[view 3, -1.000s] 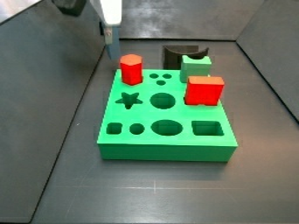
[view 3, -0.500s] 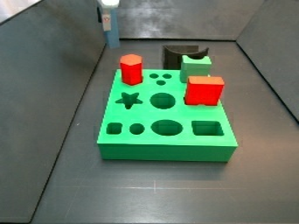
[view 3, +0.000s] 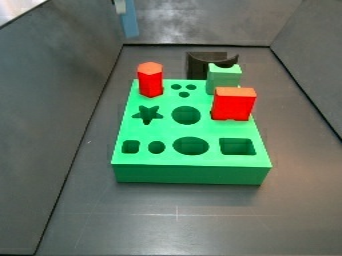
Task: Pick up the rectangle object. Move up. Move to above the board. Insert the rectangle object.
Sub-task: Move to above the board.
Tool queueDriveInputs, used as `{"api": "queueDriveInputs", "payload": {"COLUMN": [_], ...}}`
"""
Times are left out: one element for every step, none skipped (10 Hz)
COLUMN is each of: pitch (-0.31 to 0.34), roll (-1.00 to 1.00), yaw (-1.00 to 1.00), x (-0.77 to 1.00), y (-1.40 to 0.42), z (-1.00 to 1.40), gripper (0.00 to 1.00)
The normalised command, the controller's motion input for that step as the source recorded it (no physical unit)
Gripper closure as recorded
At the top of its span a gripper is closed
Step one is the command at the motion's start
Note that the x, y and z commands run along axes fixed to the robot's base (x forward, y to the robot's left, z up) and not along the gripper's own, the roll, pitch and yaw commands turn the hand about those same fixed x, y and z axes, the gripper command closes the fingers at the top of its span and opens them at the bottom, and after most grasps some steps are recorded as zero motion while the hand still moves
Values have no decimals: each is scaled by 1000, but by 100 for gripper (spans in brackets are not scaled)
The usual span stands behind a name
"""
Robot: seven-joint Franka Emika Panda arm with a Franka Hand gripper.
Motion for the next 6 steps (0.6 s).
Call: {"api": "queueDriveInputs", "payload": {"pitch": [76,93,93,90,85,81], "roll": [23,11,2,-7,-12,-15], "yaw": [-23,-3,5,8,12,14], "x": [37,37,35,27,19,10], "y": [-97,-83,-70,-57,-45,-36], "z": [1000,1000,1000,917,762,609], "gripper": [100,100,100,100,100,100]}}
